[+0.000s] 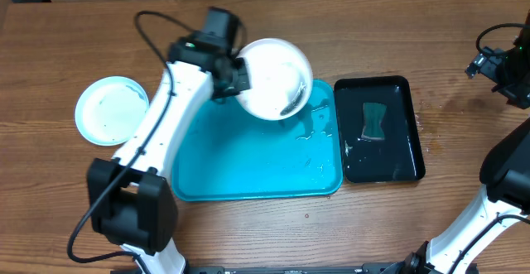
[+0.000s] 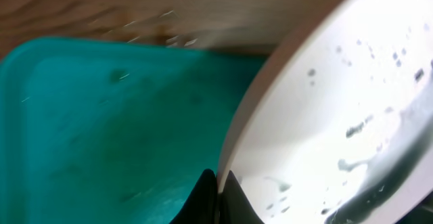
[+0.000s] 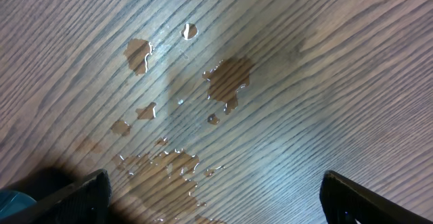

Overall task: Clean dirty plates on tray and stack at the side
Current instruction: 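Lift the white plate with the left gripper and tilt it over the black tray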

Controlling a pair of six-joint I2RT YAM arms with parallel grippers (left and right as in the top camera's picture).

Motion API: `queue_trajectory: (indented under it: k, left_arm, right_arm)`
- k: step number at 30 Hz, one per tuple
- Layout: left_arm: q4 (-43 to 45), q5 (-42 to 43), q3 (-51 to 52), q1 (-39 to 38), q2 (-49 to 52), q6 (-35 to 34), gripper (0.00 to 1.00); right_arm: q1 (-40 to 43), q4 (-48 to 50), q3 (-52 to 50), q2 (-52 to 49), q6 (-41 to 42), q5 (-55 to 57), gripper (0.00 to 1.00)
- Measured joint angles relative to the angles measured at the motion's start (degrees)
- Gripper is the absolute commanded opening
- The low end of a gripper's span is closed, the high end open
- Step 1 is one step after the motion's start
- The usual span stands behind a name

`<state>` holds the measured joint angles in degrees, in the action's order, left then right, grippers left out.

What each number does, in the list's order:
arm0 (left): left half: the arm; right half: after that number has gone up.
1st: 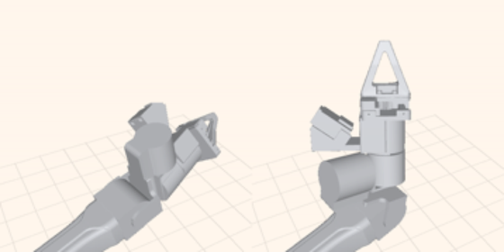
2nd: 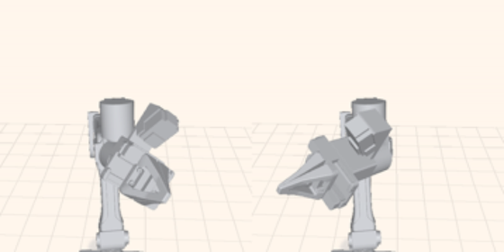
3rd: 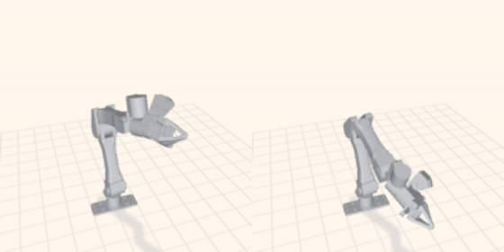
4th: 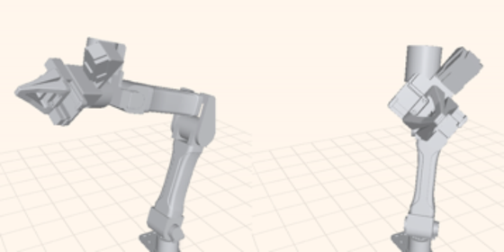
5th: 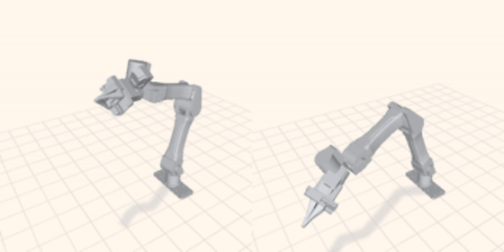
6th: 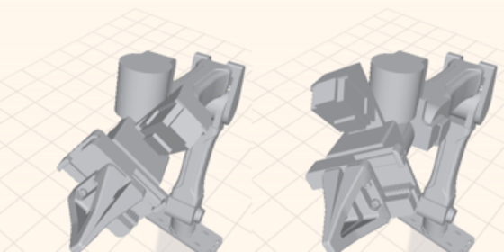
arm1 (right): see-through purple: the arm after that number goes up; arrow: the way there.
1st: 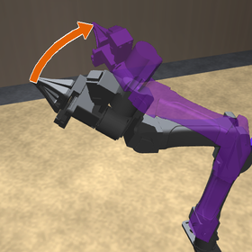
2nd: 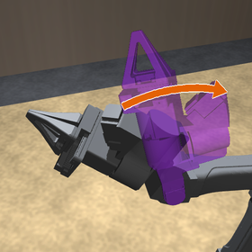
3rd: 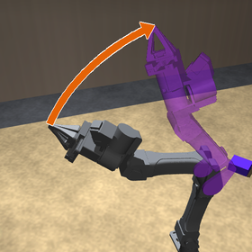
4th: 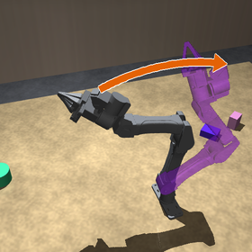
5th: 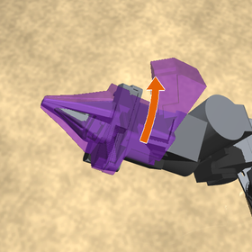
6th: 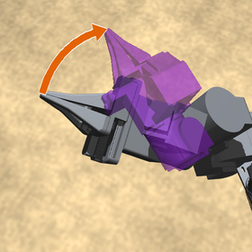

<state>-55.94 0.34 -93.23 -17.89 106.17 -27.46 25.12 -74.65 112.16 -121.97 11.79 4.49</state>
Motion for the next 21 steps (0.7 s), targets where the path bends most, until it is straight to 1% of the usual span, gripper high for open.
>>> queue_trajectory:
  k: [7, 8, 14, 18, 21]
  left_arm:
    - [10.7, -5.6, -0.2, -14.3, 0.0, -1.6, 0.04]
    - [11.7, -6.3, -0.2, -15.4, 0.0, -1.6, 0.04]
    - [17.2, -16.1, -0.2, -24.8, 0.0, -1.9, 0.04]
    - [20.8, -22.8, -0.2, -30.0, 0.0, 0.5, 0.04]
    - [24.5, -28.0, -0.2, -33.0, 0.2, 5.6, 0.04]
  right_arm:
    - [0.0, 0.0, 0.0, 0.0, 0.0, 0.0, 1.0]
    - [0.0, 0.0, 0.0, 0.0, 0.0, 0.0, 1.0]
    - [0.0, 0.0, 0.0, 0.0, 0.0, 0.0, 1.0]
    - [0.0, 0.0, 0.0, 0.0, 0.0, 0.0, 1.0]
    - [0.0, 0.0, 0.0, 0.0, 0.0, 0.0, 1.0]
